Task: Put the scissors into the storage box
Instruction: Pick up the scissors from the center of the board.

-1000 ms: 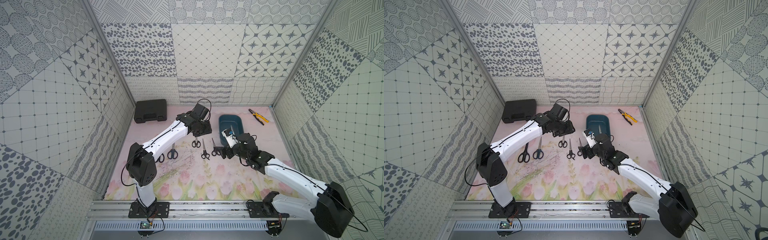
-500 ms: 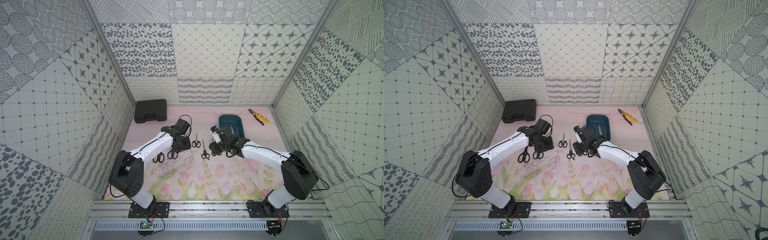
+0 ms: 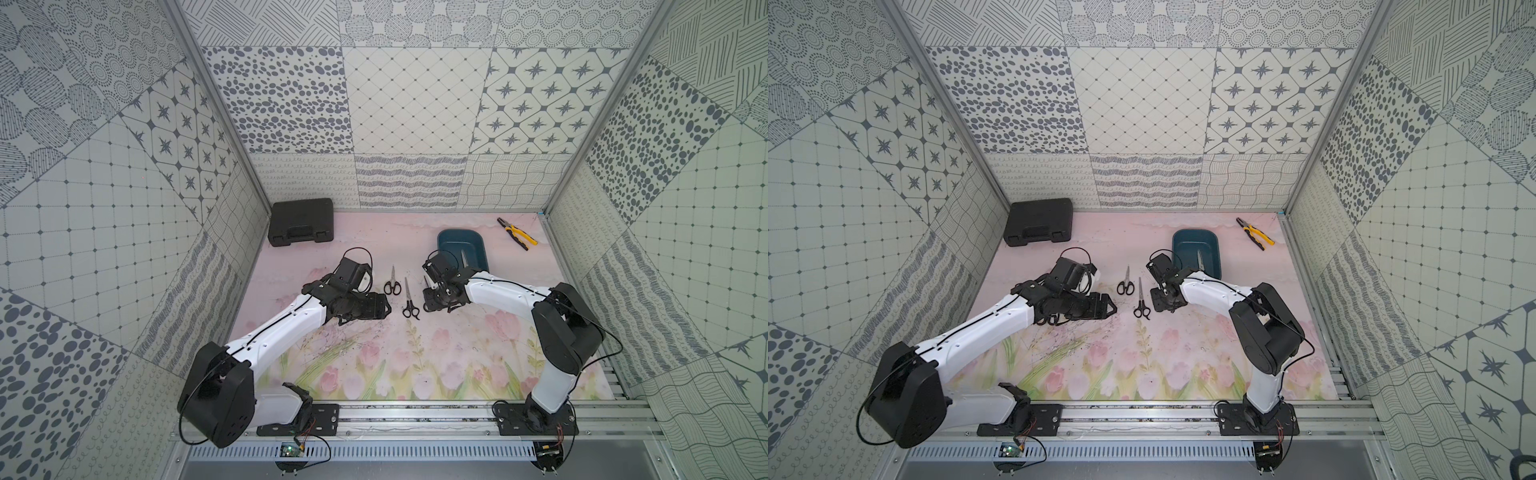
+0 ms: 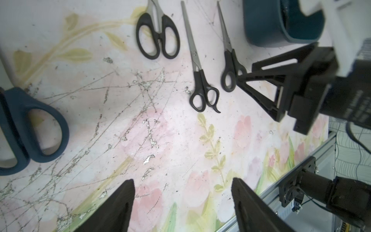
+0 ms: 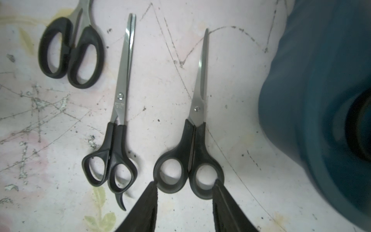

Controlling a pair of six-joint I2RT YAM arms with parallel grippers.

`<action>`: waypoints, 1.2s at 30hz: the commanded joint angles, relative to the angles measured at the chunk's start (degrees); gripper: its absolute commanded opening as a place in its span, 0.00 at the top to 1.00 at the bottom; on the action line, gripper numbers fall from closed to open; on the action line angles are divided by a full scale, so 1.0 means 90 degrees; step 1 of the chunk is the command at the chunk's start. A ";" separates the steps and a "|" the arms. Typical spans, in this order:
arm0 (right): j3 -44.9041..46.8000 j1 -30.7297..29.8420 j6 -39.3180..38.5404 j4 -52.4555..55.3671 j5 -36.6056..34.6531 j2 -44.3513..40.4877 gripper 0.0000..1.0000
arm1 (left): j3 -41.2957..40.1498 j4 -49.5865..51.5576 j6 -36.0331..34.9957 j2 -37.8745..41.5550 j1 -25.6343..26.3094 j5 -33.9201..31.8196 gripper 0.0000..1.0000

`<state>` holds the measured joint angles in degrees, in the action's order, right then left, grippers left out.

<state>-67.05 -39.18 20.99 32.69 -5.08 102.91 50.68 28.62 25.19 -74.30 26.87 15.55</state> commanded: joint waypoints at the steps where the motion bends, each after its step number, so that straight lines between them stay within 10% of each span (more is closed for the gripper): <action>1: -0.0213 0.0055 0.0257 0.0154 -0.0097 0.0167 0.55 | -0.0309 -0.1037 -0.0632 0.0347 0.0071 0.0577 0.18; 23: -0.0533 0.0079 0.0583 0.0633 -0.0264 0.1229 0.68 | -0.0027 -0.1390 -0.0553 -0.0460 0.0691 0.0287 0.18; 36: -0.0658 0.0068 0.0447 0.0684 0.0172 0.0913 0.97 | -0.0274 -0.1471 -0.0769 -0.0204 0.0693 0.0248 0.18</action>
<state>-73.17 -38.74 25.28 36.47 -6.31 110.76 48.82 17.76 20.78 -77.52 32.88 17.69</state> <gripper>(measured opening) 0.174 0.820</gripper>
